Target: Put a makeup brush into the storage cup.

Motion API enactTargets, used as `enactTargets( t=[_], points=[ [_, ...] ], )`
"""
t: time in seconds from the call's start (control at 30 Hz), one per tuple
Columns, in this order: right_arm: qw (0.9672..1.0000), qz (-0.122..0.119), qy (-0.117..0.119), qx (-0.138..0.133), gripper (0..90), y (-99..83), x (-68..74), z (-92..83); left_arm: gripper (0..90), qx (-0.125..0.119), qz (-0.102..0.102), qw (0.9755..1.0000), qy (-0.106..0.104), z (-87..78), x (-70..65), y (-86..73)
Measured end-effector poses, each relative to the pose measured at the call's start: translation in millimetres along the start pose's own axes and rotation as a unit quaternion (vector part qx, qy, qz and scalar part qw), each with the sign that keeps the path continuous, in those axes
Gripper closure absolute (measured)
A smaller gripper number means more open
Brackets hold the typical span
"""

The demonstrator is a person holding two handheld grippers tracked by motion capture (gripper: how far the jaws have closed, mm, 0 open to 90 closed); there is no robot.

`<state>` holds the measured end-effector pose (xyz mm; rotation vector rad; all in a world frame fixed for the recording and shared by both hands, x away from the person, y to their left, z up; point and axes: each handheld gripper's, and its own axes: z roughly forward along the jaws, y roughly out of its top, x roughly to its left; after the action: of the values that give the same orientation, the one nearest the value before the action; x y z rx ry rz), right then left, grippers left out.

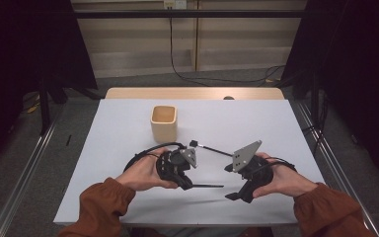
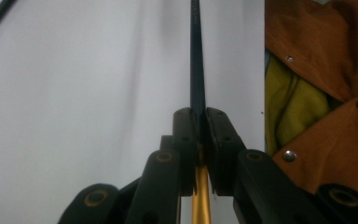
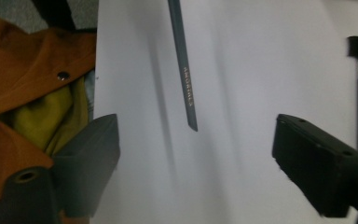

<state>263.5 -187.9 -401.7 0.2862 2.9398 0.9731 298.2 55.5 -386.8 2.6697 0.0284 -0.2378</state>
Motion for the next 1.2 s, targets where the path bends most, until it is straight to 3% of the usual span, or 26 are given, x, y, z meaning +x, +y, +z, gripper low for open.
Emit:
enactTargets(
  t=[0.27,0.57,0.67,0.9,1.13,1.2],
  points=[
    [0.9994,0.002,0.021,0.026,23.5,8.4,0.8,10.2,83.4,0.005,0.001,1.0,0.006,-3.5,-0.8,0.7],
    [0.9969,0.006,0.042,0.067,23.9,9.9,-1.5,19.3,83.4,0.004,-0.001,1.0,0.001,-1.1,-1.0,3.8],
    [0.9966,0.005,0.046,0.068,24.7,11.6,-1.9,22.0,83.4,0.006,0.001,1.0,-0.002,1.2,-1.1,5.4],
    [0.9959,-0.005,0.053,0.073,49.6,14.5,-3.8,28.2,83.4,0.004,0.004,1.0,-0.005,0.7,-1.6,7.1],
    [0.9956,0.0,0.061,0.071,60.0,17.2,-6.7,30.7,83.4,0.003,0.006,1.0,-0.007,3.3,-2.0,9.2],
    [0.9956,-0.008,0.064,0.068,63.2,18.3,-7.2,31.6,83.4,0.002,0.005,1.0,-0.006,3.6,-2.7,9.9]
  ],
)
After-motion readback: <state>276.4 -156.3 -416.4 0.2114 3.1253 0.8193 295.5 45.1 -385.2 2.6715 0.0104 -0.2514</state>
